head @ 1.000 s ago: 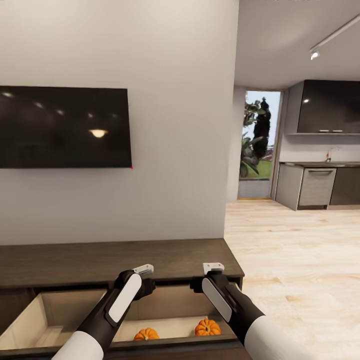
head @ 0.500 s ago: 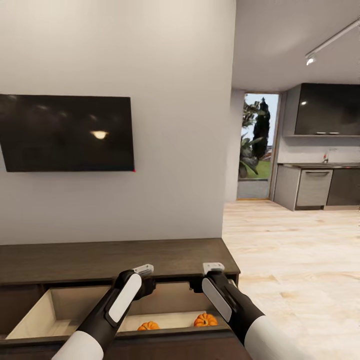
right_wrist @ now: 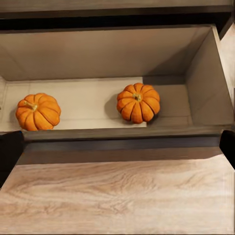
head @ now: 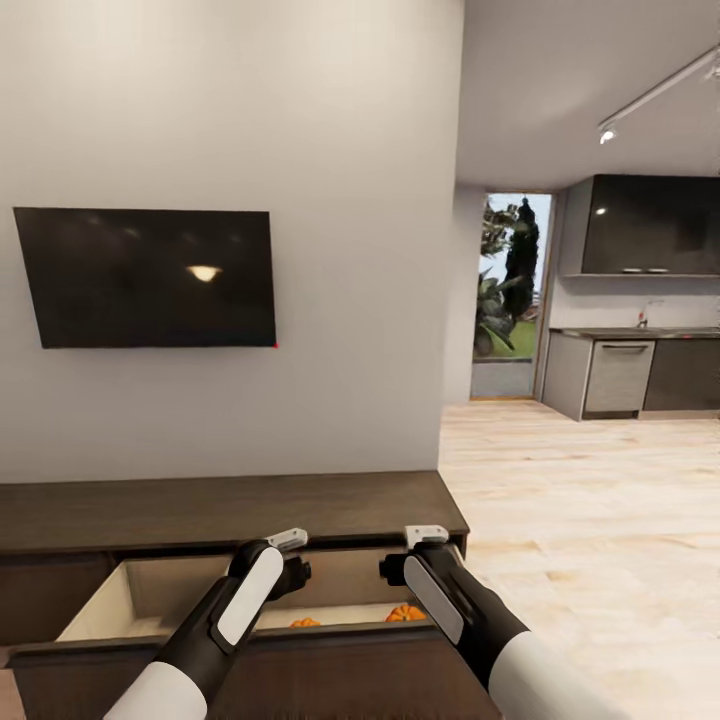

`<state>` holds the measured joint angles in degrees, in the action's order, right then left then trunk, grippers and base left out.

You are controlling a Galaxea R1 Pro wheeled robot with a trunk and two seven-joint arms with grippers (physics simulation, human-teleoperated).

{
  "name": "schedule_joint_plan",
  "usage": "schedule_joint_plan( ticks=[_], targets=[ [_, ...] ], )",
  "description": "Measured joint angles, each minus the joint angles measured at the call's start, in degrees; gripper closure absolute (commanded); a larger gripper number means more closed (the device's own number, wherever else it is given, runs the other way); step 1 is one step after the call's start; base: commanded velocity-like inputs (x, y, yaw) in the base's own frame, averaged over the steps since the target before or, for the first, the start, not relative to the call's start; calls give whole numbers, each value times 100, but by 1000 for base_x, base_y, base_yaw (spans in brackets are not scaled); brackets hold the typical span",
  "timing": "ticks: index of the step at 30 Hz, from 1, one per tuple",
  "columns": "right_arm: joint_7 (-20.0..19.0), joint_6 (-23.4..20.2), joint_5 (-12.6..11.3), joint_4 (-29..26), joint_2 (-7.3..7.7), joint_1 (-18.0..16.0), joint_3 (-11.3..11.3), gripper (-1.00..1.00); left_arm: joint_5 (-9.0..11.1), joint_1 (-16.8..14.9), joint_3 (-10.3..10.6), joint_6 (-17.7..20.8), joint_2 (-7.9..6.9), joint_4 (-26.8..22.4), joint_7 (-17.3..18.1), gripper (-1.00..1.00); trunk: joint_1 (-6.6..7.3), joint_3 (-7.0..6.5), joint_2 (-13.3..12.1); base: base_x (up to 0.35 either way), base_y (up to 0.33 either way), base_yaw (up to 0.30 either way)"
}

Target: Place each of the two pumpkins and all three candles from the living room inside a cabinet in the living room (use any cabinet), then make sure every cabinet is closed, and position the cauldron so it is next to a table in the living room.

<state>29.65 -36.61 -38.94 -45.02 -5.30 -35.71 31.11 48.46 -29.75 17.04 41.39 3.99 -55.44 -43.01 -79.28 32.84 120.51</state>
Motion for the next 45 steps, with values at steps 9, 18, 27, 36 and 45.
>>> schedule_joint_plan(
  ticks=[9, 18, 27, 36, 45],
  targets=[
    [0, -1, 1, 0, 0, 0, -1, -100, -1, 0, 0, 0, -2, 4, 4, -100, 197, -162, -361, -322, 0, 0],
    [0, -2, 0, 0, 0, 0, 1, -100, -8, 0, 0, 0, -2, 4, 2, -100, 395, -323, -722, -326, 0, 0],
    [0, 0, 2, 0, 0, 0, 1, -100, -9, 0, 4, 0, 3, 4, 1, -100, 593, -485, -1083, -328, 0, 0],
    [0, 0, 1, 0, 0, 0, 3, -100, -10, 0, 9, 0, -2, 4, 1, -100, 637, -521, -1165, -340, 0, 0],
    [0, 0, 6, 0, 0, 0, 5, -100, -9, 0, 9, 0, -2, -4, 4, -100, 594, -486, -1086, -343, 0, 0]
  ],
)
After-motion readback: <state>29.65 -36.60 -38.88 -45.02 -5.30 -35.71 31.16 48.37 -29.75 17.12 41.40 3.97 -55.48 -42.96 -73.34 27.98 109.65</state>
